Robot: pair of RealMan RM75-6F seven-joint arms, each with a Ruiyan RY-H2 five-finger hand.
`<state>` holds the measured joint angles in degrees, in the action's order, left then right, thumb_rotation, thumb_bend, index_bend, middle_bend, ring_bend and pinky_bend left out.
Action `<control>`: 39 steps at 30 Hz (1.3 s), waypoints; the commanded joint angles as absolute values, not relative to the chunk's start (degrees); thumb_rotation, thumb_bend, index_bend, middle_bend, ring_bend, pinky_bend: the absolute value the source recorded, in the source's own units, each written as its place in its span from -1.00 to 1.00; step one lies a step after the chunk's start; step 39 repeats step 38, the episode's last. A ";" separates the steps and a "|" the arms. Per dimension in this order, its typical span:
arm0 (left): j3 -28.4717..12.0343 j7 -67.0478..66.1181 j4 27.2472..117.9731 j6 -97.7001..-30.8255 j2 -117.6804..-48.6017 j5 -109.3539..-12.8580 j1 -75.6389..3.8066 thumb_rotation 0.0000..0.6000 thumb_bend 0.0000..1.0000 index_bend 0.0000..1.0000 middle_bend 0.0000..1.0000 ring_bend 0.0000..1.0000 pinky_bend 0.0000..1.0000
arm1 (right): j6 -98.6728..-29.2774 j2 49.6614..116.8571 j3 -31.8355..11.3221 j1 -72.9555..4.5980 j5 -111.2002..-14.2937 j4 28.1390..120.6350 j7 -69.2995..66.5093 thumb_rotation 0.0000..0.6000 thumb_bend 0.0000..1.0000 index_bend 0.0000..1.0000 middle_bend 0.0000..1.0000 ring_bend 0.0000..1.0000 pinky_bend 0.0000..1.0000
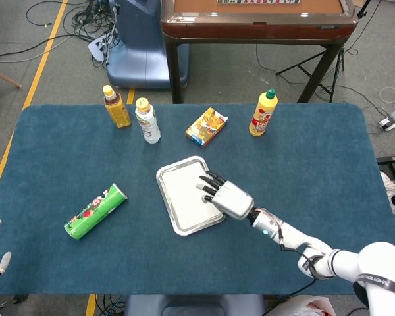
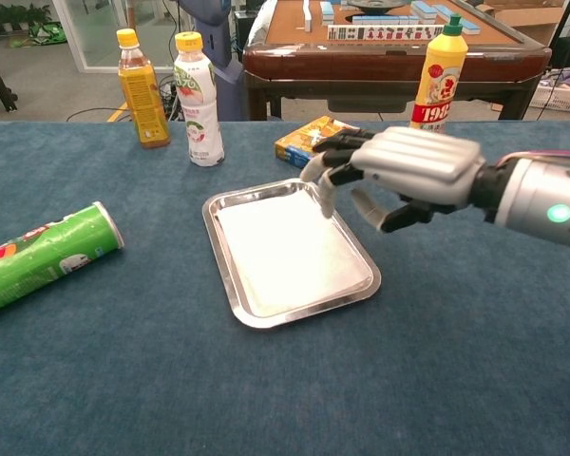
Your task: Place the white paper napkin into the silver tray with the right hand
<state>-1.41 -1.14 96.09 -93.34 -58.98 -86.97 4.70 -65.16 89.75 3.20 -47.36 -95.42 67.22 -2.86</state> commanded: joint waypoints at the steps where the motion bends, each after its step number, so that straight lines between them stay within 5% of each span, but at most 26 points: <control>1: -1.56 -0.75 95.81 -93.11 -59.03 -87.22 4.33 1.00 -0.45 -0.58 -0.76 -0.79 -1.00 | -67.84 83.09 1.75 -42.18 -90.32 74.18 3.06 1.00 0.45 -0.21 -0.67 -0.99 -0.88; 14: -2.01 0.13 95.25 -90.57 -58.94 -88.44 1.66 1.00 -0.45 -0.58 -0.76 -0.79 -1.00 | -78.37 68.87 1.78 -26.59 -79.71 87.75 11.42 1.00 -0.31 -0.36 -0.67 -0.90 -0.56; 28: -1.53 0.24 95.71 -89.84 -59.21 -89.91 0.37 1.00 -0.45 -0.58 -0.76 -0.79 -1.00 | -87.88 61.32 3.54 -13.20 -78.02 93.49 11.22 1.00 -0.39 -0.43 -0.65 -0.86 -0.52; 39: -1.17 -0.40 96.13 -89.92 -59.30 -89.91 0.30 1.00 -0.45 -0.58 -0.76 -0.79 -1.00 | -88.45 61.18 2.08 -10.74 -80.04 93.18 10.21 1.00 -0.39 -0.43 -0.64 -0.85 -0.52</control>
